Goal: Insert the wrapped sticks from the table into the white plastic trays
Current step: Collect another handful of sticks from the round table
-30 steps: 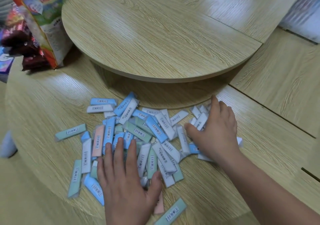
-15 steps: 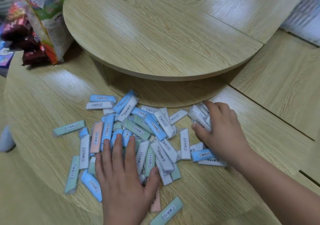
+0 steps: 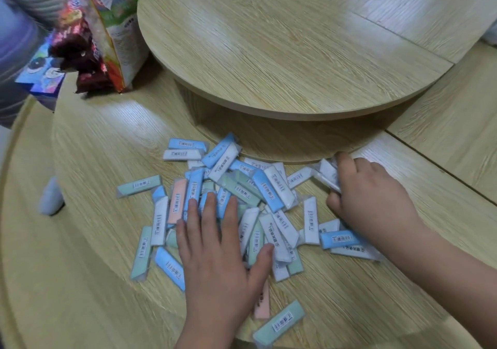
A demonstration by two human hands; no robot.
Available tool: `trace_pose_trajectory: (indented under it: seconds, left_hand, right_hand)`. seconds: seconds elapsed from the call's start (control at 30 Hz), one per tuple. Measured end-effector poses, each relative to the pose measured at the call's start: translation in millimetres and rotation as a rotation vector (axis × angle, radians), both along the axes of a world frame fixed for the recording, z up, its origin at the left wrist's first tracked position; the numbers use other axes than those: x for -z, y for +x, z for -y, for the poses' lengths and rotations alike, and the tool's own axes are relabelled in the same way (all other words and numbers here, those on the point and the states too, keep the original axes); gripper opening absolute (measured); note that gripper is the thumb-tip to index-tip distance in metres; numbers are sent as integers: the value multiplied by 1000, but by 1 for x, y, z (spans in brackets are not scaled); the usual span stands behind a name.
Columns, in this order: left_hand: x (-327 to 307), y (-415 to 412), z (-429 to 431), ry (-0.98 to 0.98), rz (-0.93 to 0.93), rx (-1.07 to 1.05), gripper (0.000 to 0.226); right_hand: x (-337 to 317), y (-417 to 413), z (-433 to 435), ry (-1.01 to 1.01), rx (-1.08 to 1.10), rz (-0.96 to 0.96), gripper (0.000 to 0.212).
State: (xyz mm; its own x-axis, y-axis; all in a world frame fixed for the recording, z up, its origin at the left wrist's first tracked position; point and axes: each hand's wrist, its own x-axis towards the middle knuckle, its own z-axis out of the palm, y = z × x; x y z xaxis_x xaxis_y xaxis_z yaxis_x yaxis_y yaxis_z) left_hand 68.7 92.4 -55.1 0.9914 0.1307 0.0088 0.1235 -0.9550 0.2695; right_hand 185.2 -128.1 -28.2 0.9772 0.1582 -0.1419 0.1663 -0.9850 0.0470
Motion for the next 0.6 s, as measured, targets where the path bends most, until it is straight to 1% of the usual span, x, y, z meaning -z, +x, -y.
trace_pose_trajectory:
  seconds: [0.1, 0.23, 0.3, 0.4, 0.6]
  left_hand:
    - [-1, 1, -4, 50, -31, -86, 98]
    - [-7, 9, 3, 62, -205, -194, 116]
    - [-7, 14, 9, 45, -239, -214, 120]
    - [-6, 24, 16, 27, -237, -243, 121]
    - [-9, 40, 33, 45, -304, -244, 126]
  right_hand:
    - [2, 2, 2, 32, -11, 1, 61]
    - [7, 3, 7, 83, -14, 30, 60]
    - [9, 2, 8, 105, -8, 45, 61]
    - [11, 1, 7, 111, -5, 62, 62]
    - [13, -1, 7, 111, -5, 111, 62]
